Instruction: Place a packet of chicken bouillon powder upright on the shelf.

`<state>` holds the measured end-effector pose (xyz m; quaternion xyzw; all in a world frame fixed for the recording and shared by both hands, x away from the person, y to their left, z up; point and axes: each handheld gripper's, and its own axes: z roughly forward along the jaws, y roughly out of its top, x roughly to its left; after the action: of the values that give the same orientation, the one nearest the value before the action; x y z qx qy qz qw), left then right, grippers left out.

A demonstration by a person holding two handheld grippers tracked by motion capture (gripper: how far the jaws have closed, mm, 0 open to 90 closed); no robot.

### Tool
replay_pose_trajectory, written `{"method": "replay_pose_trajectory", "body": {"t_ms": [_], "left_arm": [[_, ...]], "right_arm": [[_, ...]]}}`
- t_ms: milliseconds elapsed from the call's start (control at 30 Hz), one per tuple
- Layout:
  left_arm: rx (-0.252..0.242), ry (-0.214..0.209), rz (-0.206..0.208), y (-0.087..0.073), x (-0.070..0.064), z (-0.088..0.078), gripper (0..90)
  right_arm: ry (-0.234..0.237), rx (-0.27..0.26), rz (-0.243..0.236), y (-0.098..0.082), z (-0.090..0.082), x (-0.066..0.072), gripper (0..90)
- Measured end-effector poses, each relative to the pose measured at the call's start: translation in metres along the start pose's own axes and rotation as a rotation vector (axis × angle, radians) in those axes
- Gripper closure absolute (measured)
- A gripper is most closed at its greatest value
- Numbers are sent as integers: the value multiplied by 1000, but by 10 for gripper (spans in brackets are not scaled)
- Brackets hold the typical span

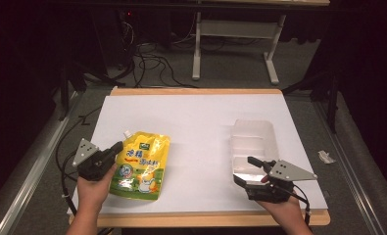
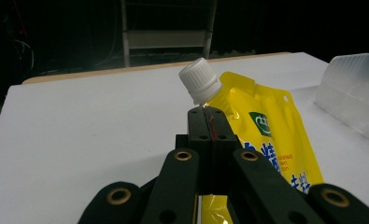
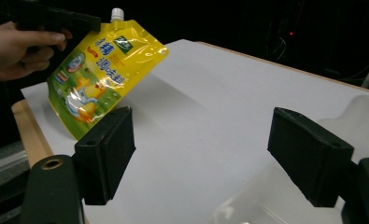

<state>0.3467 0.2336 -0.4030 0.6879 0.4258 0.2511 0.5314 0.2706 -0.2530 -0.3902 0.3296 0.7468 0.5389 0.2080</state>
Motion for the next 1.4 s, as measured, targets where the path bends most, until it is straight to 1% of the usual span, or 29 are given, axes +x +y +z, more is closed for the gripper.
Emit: {"method": "replay_pose_trajectory", "body": {"t_ms": [33, 67, 100, 133, 167, 200, 233, 267, 333, 367, 467, 500, 533, 633, 700, 767, 800, 833, 867, 900, 1000, 1033, 1167, 1233, 1267, 1300, 1333, 1367, 1400], "left_arm": [[0, 0, 0, 0, 0, 0, 900], [-9, -6, 11, 1, -2, -2, 900], [-12, -10, 16, 2, -3, -3, 900], [-20, -11, 33, 3, -6, -6, 900], [-22, -12, 39, 3, -8, -7, 900], [-28, -14, 51, 4, -9, -10, 900], [-30, -16, 53, 4, -10, -12, 900], [-35, -19, 54, 4, -11, -15, 900], [-44, -22, 63, 3, -12, -20, 900], [-49, -23, 66, 2, -12, -22, 900], [-55, -27, 71, 1, -11, -27, 900], [-59, -29, 70, 0, -11, -29, 900], [-61, -34, 72, 0, -11, -30, 900], [-68, -30, 100, 0, -15, -33, 900], [-74, -40, 108, 1, -18, -34, 900], [-77, -42, 119, 2, -20, -36, 900], [-81, -48, 120, 3, -21, -37, 900], [-84, -51, 126, 3, -23, -38, 900], [-86, -53, 130, 3, -24, -39, 900], [-86, -55, 131, 3, -25, -40, 900], [-92, -60, 130, 4, -25, -41, 900], [-93, -60, 130, 4, -25, -41, 900], [-91, -66, 127, 4, -25, -41, 900], [-91, -66, 126, 4, -25, -41, 900], [-90, -67, 126, 4, -25, -41, 900], [-90, -67, 126, 4, -25, -41, 900], [-91, -67, 125, 4, -26, -41, 900], [-92, -68, 124, 4, -26, -41, 900], [-93, -70, 123, 5, -26, -41, 900]], "right_arm": [[0, 0, 0, 0, 0, 0, 235], [21, -10, 5, 3, 7, 8, 233], [21, -10, 5, 3, 7, 8, 233], [29, -10, 12, 4, 10, 11, 232], [46, -13, 24, 7, 16, 16, 230], [64, -8, 36, 11, 26, 26, 228], [66, -5, 39, 12, 30, 30, 228], [66, -5, 39, 12, 30, 30, 228], [81, -10, 45, 16, 41, 39, 225], [91, -2, 47, 20, 56, 49, 221], [106, 11, 43, 24, 75, 59, 211], [106, 11, 43, 24, 75, 59, 211], [109, 18, 42, 25, 81, 63, 210], [136, 38, 45, 27, 103, 72, 206], [142, 49, 47, 26, 114, 77, 206], [156, 67, 57, 24, 133, 81, 206], [156, 67, 57, 24, 133, 81, 206], [158, 73, 60, 23, 139, 81, 206], [168, 91, 75, 20, 152, 81, 205], [168, 91, 75, 20, 152, 81, 205], [183, 115, 95, 15, 168, 82, 216], [189, 122, 94, 14, 176, 82, 246], [213, 125, 95, 13, 186, 81, 328], [229, 135, 97, 13, 190, 80, 399], [252, 141, 115, 14, 194, 78, 466], [252, 141, 115, 14, 194, 78, 466], [266, 142, 129, 15, 194, 76, 540], [266, 142, 129, 15, 194, 76, 540], [276, 138, 134, 15, 194, 76, 566]]}}
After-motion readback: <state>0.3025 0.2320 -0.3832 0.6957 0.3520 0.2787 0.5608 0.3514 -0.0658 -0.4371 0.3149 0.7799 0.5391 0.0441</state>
